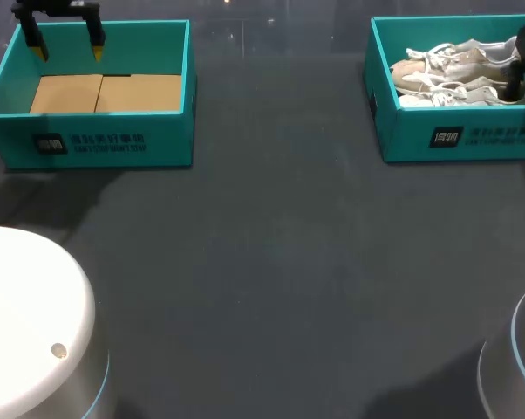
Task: Take the shoe out of the shoebox, open the shoe tongue, remove and reinsert the insole, then place the shoe into the shoebox
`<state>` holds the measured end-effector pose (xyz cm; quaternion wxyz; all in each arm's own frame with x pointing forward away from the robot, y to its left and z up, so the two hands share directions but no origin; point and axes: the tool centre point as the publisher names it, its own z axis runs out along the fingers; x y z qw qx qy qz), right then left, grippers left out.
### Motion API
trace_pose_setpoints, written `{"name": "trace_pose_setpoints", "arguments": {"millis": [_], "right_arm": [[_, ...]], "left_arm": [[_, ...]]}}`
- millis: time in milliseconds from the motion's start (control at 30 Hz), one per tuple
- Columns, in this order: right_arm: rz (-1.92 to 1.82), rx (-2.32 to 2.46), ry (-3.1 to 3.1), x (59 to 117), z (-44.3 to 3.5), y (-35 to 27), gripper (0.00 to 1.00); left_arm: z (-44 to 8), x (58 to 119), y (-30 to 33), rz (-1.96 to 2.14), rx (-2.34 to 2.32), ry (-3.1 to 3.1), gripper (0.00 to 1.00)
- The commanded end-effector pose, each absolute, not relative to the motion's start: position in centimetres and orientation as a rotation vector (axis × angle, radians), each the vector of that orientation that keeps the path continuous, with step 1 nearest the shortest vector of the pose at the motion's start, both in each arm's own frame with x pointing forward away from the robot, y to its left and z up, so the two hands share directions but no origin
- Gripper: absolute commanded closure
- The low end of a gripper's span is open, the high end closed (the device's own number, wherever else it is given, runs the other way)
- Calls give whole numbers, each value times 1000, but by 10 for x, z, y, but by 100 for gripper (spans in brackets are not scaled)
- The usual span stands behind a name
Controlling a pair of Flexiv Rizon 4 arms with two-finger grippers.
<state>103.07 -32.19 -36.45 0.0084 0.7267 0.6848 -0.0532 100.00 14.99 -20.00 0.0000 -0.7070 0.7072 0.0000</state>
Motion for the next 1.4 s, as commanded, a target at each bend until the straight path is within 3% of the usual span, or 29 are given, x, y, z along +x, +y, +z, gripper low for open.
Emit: {"name": "trace_pose_setpoints", "arguments": {"millis": [33, 133, 200, 233, 1400], "right_arm": [[-170, 2276, 2142, 1032, -368, -323, 59], [-172, 2279, 2141, 1031, -368, -322, 76], [-174, 2278, 2140, 1031, -368, -322, 96], [-174, 2278, 2139, 1031, -368, -322, 100], [-135, 2235, 1946, 1045, -307, -341, 100]], "left_arm": [[-200, 1000, 150, 0, -2221, 2222, 0], [-200, 1000, 150, 0, -2221, 2222, 0], [-200, 1000, 150, 0, -2221, 2222, 0], [-200, 1000, 150, 0, -2221, 2222, 0], [-200, 1000, 150, 0, -2221, 2222, 0]]}}
